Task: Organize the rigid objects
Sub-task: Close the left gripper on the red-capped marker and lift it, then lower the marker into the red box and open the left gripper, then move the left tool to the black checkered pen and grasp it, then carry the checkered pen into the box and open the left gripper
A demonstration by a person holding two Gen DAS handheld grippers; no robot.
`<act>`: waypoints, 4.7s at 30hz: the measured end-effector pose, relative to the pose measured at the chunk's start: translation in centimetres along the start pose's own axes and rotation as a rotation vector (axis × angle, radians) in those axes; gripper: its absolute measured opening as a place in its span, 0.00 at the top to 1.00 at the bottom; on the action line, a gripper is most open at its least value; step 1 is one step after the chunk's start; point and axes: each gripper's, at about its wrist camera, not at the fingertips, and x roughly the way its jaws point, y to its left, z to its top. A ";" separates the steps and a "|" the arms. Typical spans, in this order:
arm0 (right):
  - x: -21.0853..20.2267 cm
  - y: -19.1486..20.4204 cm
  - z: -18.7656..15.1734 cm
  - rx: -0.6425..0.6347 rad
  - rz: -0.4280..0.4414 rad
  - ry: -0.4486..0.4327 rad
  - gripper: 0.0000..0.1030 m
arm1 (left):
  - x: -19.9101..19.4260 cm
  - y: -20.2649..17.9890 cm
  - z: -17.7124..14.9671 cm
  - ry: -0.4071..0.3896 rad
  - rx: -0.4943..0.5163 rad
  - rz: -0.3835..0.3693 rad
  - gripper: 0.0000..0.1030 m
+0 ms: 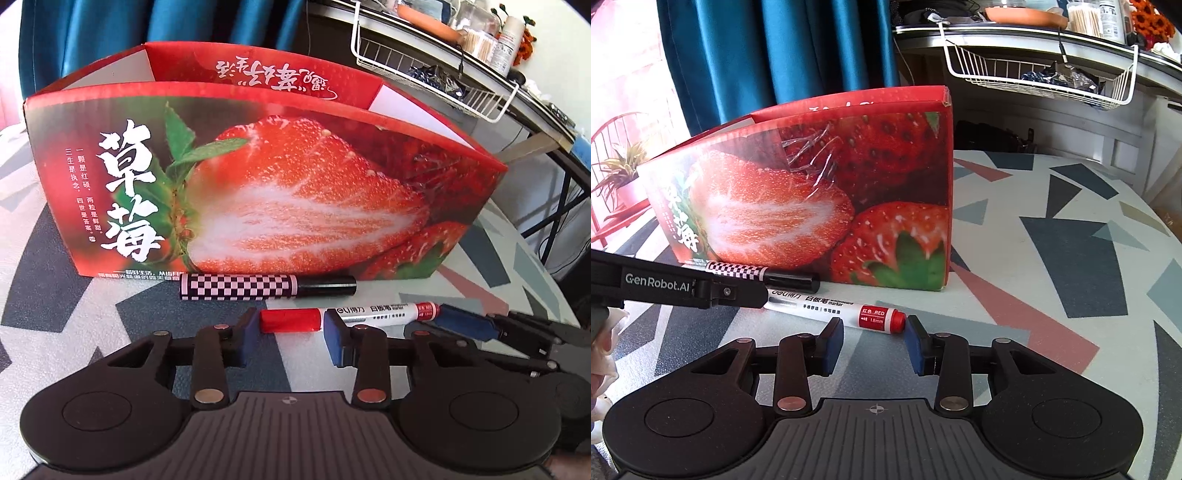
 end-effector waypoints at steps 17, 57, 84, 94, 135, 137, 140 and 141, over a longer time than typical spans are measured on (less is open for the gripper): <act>-3.2 2.6 1.5 -0.089 0.001 -0.064 0.67 | -5.1 0.4 1.0 -0.113 -0.001 0.013 0.61; -1.0 5.1 11.8 -0.202 0.016 -0.176 0.64 | -6.4 2.8 9.1 -0.216 -0.042 0.015 0.61; -2.7 3.8 12.2 -0.076 -0.029 -0.167 0.00 | -8.7 2.6 9.1 -0.234 -0.017 0.086 0.00; -5.5 3.5 8.7 -0.037 -0.034 -0.265 0.00 | -10.1 4.2 5.4 -0.213 -0.072 0.077 0.00; 4.8 6.0 3.2 -0.102 0.103 0.068 0.62 | -0.1 4.9 1.6 -0.015 -0.046 -0.013 0.48; 4.4 5.8 3.1 -0.090 0.109 0.070 0.63 | -0.4 4.8 1.8 -0.018 -0.045 -0.013 0.48; 3.8 5.8 3.1 -0.077 0.114 0.065 0.64 | -1.3 4.4 2.1 -0.037 -0.034 -0.004 0.48; 3.5 5.8 3.1 -0.076 0.116 0.059 0.64 | -1.7 4.3 2.1 -0.047 -0.026 0.001 0.48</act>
